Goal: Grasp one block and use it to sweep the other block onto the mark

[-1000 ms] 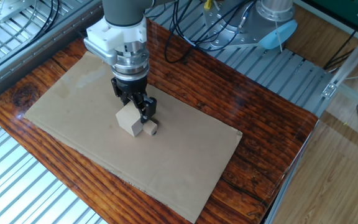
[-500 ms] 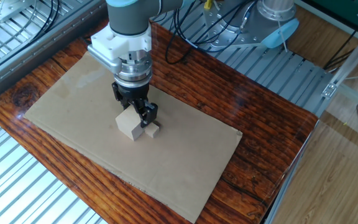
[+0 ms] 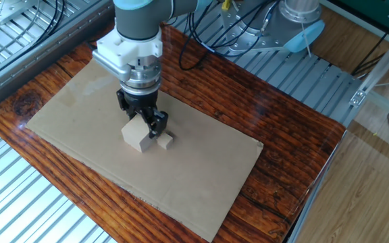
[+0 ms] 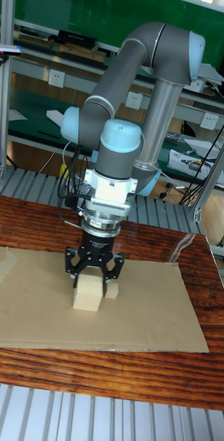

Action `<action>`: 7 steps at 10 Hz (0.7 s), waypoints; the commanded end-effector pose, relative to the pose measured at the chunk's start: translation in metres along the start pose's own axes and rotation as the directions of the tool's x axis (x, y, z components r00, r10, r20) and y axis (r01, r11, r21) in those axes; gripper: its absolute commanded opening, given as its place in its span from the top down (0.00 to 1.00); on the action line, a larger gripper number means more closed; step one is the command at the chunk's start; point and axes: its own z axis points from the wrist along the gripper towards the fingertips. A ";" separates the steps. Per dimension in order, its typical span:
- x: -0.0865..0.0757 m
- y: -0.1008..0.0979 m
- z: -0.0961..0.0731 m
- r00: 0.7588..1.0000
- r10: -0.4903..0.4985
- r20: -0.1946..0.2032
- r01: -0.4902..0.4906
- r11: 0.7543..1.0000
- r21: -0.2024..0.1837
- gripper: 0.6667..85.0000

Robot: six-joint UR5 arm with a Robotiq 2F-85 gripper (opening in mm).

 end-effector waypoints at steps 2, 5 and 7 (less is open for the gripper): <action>-0.012 -0.001 -0.012 0.999 -0.030 0.031 0.031 0.999 -0.037 0.12; -0.018 -0.013 -0.033 0.998 -0.060 0.016 0.061 0.996 -0.064 0.00; -0.026 -0.044 -0.041 0.996 -0.085 0.006 0.085 0.996 0.006 0.35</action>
